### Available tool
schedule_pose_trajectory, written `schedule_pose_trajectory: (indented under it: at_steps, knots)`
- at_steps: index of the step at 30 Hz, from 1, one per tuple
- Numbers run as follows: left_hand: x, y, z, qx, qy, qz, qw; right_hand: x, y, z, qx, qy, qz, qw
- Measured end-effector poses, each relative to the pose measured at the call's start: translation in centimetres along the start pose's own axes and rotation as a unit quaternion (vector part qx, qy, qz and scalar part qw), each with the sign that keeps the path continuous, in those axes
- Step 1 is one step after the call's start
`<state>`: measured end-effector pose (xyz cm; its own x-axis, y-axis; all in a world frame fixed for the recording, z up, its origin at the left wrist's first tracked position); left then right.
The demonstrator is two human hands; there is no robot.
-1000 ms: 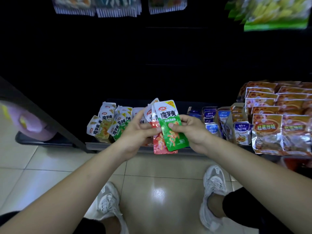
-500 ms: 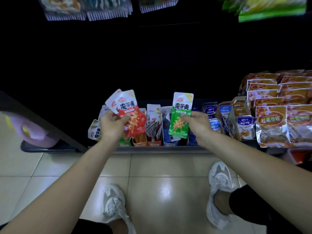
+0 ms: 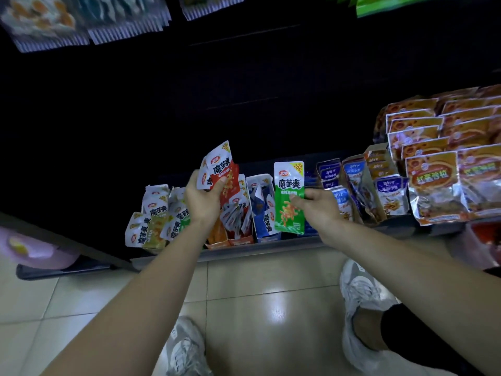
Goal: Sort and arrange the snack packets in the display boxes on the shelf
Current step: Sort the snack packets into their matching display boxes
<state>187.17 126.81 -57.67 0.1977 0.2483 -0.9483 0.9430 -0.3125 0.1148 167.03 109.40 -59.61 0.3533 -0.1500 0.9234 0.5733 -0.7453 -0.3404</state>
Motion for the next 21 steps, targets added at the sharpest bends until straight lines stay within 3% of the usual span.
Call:
schedule_pose_trajectory:
  at_steps: [6,10,15,17,21]
  knots:
    - [7.8,0.0,2.3,0.082,0.17,-0.115,0.975,-0.1,0.9,-0.3,-0.001,0.017,-0.008,1.0]
    - [10.3,-0.3,1.6,0.071,0.244,-0.17,0.952,-0.6,1.4,0.1,0.005,0.002,0.003,1.0]
    - [6.3,-0.1,1.9,0.053,0.15,-0.056,0.986,-0.5,1.0,0.2,0.017,-0.014,-0.015,1.0]
    - [5.5,0.5,2.7,0.069,0.173,-0.014,0.982,-0.3,0.7,0.2,0.022,-0.02,-0.033,0.999]
    - [6.8,0.2,4.5,0.194,0.196,-0.063,0.959,0.3,0.4,0.9,0.042,-0.062,-0.066,0.995]
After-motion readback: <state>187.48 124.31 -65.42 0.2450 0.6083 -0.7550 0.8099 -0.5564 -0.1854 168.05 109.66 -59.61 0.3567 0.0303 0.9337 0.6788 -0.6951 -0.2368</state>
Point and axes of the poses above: each hand's wrist, its own y-axis towards the middle knuckle, its own z-axis out of the palm, x = y × z, the point moved 6 cm from there along y, towards the middle knuckle, and after that the axes turned 1 degree about -x, right-handed, at the moved point
